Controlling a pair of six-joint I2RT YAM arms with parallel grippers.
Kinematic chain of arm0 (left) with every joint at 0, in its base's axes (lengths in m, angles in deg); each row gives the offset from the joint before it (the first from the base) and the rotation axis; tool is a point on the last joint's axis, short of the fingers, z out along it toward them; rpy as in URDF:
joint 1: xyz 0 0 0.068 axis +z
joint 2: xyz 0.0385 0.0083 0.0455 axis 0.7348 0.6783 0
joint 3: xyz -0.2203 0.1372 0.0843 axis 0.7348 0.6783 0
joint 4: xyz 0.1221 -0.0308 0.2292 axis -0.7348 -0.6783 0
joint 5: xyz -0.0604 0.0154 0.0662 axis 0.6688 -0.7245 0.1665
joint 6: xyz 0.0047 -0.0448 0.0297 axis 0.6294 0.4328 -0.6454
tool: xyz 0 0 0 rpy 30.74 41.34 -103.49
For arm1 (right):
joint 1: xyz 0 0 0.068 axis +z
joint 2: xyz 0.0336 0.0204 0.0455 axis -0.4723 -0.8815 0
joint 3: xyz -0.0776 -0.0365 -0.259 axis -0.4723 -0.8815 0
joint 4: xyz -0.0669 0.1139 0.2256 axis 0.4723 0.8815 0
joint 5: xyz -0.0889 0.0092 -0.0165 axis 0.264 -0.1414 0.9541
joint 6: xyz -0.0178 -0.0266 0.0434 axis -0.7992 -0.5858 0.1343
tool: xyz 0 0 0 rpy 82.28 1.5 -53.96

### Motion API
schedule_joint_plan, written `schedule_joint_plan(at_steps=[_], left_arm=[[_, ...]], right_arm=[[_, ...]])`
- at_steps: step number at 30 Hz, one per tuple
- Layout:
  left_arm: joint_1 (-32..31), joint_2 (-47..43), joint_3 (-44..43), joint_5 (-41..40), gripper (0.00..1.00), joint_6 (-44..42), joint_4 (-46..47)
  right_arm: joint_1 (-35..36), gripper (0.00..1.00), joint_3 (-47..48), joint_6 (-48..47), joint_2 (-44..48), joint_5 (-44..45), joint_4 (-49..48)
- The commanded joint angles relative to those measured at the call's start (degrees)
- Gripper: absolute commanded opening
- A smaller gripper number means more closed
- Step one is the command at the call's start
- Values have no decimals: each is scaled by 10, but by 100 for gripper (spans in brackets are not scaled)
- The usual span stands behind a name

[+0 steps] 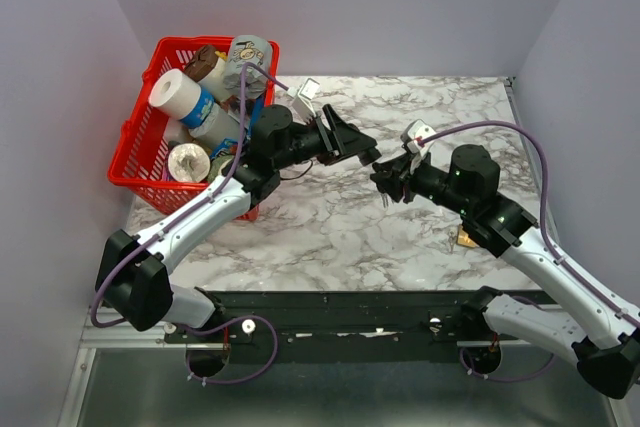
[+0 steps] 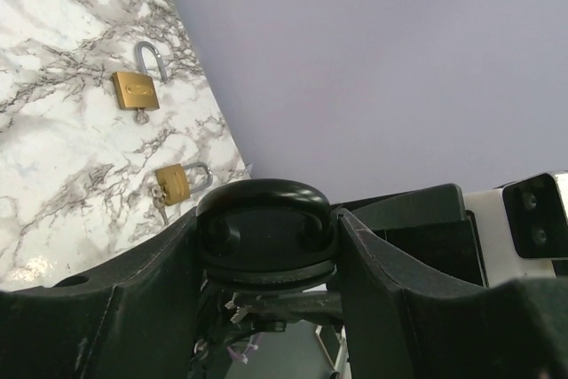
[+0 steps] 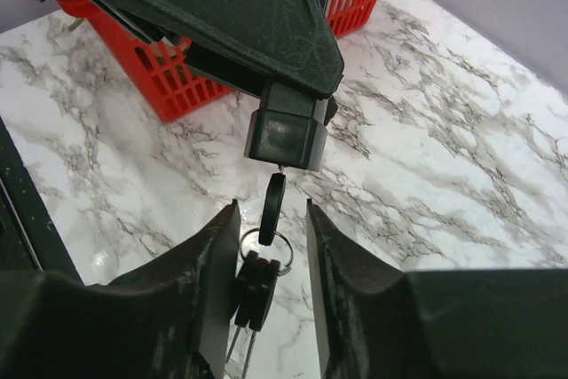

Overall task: Lock with the key
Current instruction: Lock the lock.

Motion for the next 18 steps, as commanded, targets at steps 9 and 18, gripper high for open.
schedule_joint_plan(at_steps=[9,18], left_arm=[[-8,-24,7,9,0,19,55],[-8,-19,3,3,0,21,47]], right_arm=[[-1,45,20,-16,-7,38,-12],[-1,21,17,-29,-10,18,-16]])
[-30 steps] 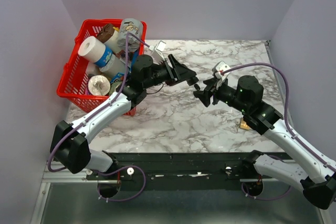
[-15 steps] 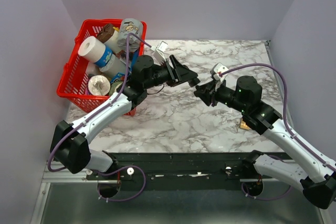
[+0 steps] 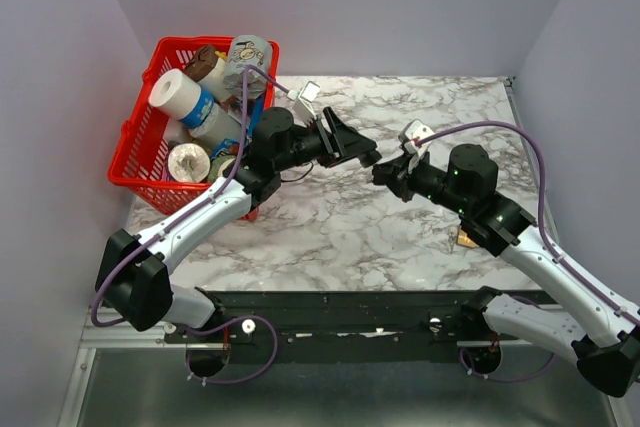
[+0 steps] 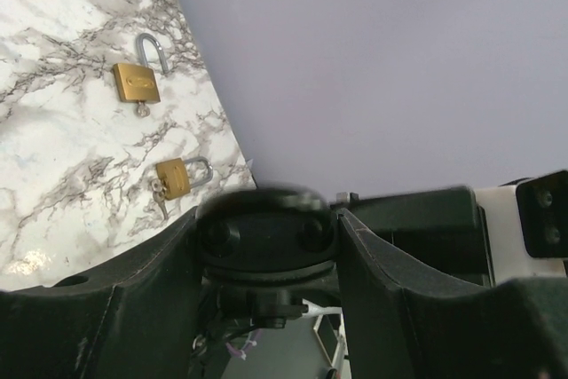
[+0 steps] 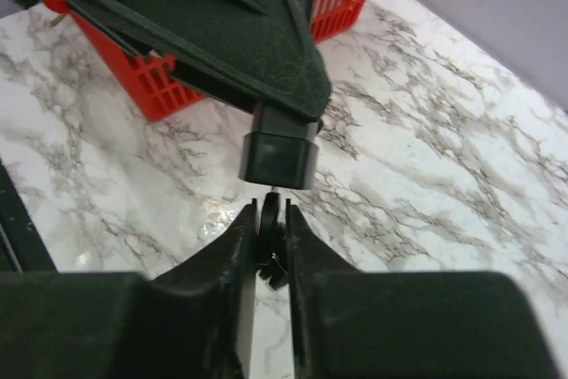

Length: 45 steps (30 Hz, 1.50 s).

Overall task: Lock with the key
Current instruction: Lock the lock.

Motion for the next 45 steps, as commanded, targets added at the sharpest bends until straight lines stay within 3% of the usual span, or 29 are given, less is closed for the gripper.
schedule_joint_plan(at_steps=[1,5,20,30,45], left_arm=[[-3,-18,-7,4,0,16,43],[-3,-17,-9,0,0,14,40],[24,41,-95,-105,0,22,-44],[30,73,-146,-142,0,37,-85],[73,91,-185,-145,0,34,-63]], right_arm=[[-1,17,13,-12,-3,-7,-14],[-1,1,11,-11,-7,-8,-12],[1,1,-21,-14,18,6,-5],[23,1,-38,-19,0,67,-11],[23,1,-59,103,5,2,24]])
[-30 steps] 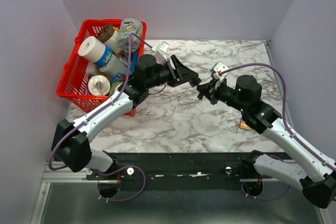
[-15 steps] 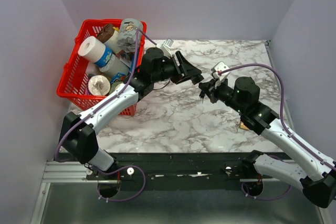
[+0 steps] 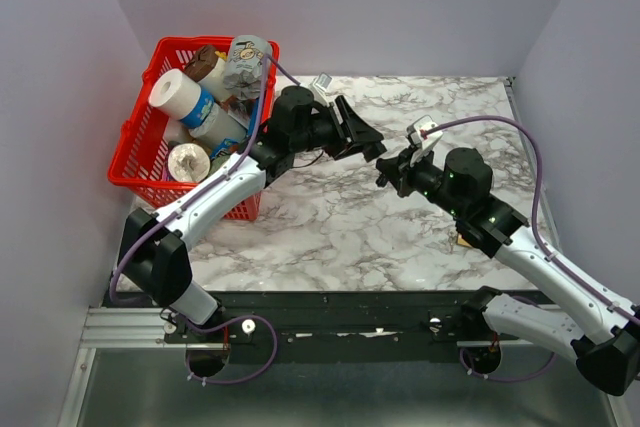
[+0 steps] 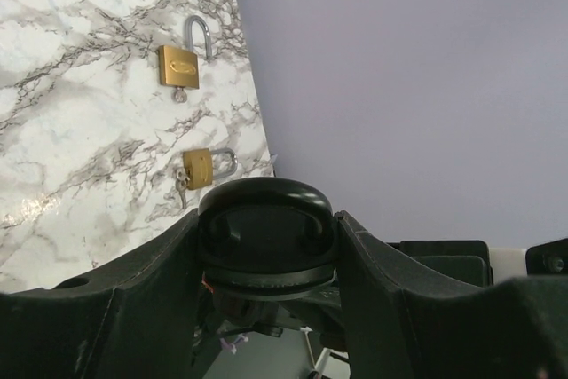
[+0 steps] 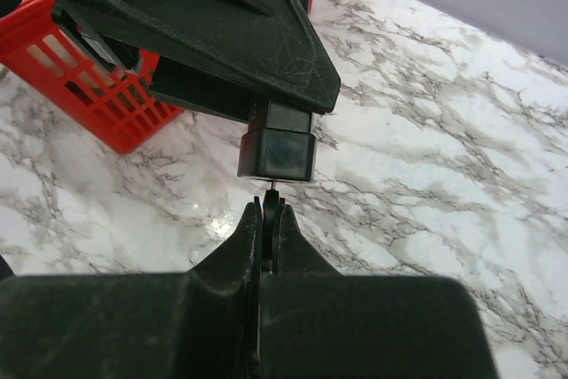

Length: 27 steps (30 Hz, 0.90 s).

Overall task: Lock with the key
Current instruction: Lock the lock, then place the lock at the center of the board.

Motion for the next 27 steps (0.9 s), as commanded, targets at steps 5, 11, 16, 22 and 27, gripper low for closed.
schedule_joint_plan(at_steps=[5,11,16,22,27], left_arm=[[64,-17,-34,-98,0,20,112],[78,-31,-2,-103,0,24,125],[91,-24,-19,-111,0,17,123],[64,-13,-67,-118,0,-108,4],[-2,-6,-74,-175,0,-258,-142]], right_arm=[[5,1,-13,22,1,-53,72],[4,1,-7,8,11,-53,71],[4,1,-22,10,21,-83,86],[-3,1,-26,51,27,-38,92],[-36,1,-27,110,18,-15,114]])
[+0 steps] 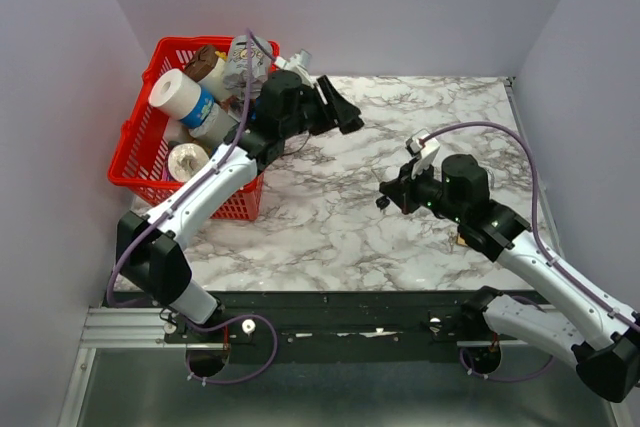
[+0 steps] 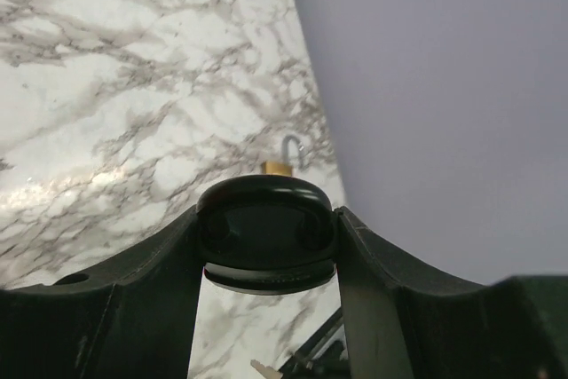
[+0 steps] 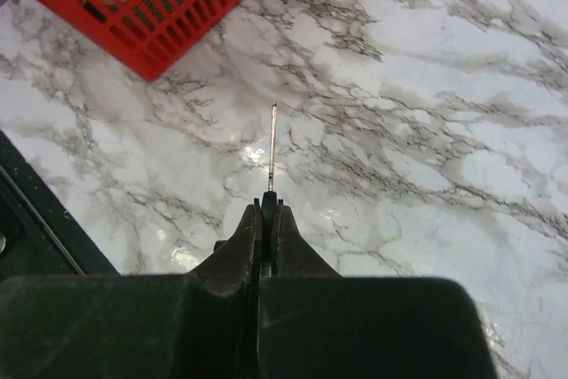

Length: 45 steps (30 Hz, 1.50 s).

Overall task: Lock with the key
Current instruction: Place the lock at the center of the board.

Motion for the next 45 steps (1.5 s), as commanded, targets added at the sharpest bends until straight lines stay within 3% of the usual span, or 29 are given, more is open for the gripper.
schedule_joint_plan(at_steps=[1,6,10,15,33,36,39,43,45], left_arm=[[-67,-2,-24,-98,0,-179,-154],[-107,45,-13,-175,0,-236,-235],[-108,88,-24,-231,0,-234,-302],[-106,130,-25,-283,0,-240,-317],[-31,254,-40,-238,0,-221,-297],[-19,265,-42,-218,6,-211,-292],[-14,278,-50,-214,20,-214,-292],[-8,292,-54,-224,52,-209,-300],[-7,295,-54,-226,61,-210,-303]], right_arm=[[-29,1,-2,63,-2,37,28],[-56,1,14,99,-25,27,47],[-66,1,16,112,-37,21,49],[-70,1,12,123,-60,16,48],[-71,1,19,130,-110,-1,27],[-71,1,17,130,-113,-1,26],[-71,1,18,130,-116,-1,25],[-72,1,23,129,-125,1,25],[-72,1,26,127,-128,3,23]])
